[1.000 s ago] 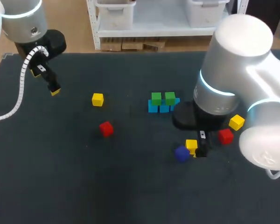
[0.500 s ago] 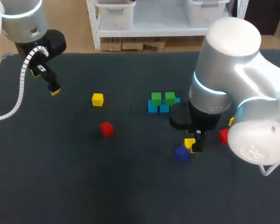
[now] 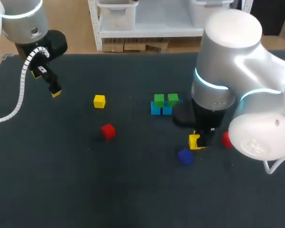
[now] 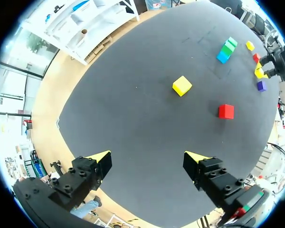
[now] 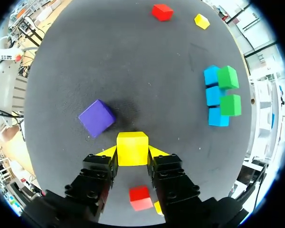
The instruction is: Place the blue cubes, place green cubes on the blue cubes, place the yellow cubes on the green cubes, then place the red cubes on the yellow cubes, and place purple cube on the red cubes.
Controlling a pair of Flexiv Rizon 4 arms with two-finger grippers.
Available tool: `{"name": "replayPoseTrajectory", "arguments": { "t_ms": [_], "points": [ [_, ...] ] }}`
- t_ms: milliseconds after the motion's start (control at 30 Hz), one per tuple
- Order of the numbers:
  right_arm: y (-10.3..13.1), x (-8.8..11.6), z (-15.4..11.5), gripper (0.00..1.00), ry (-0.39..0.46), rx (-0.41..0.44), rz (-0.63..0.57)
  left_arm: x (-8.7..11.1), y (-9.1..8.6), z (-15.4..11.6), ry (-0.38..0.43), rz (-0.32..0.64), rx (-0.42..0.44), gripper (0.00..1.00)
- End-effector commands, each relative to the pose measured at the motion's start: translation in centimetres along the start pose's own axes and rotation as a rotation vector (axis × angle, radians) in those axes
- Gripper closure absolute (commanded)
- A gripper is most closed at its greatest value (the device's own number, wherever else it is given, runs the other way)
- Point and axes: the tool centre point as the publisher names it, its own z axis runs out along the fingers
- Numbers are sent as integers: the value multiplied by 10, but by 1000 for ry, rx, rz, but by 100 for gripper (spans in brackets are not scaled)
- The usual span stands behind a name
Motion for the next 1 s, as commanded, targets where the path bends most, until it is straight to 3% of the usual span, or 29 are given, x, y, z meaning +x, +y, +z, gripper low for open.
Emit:
{"name": "replayPoseTrajectory", "arguments": {
  "t_ms": [33,500,733,1000],
  "points": [
    [-5,-3,-18,100,8,-17,15,0,0,-1,3,-1,0,0],
    [-49,-14,-76,100,-32,48,50,0,0,-1,3,-1,0,0],
    [-76,-24,-84,100,-24,63,31,0,0,-1,3,-1,0,0],
    [-100,-48,-75,100,-4,47,-48,0,0,-1,3,-1,0,0]
  ]
}}
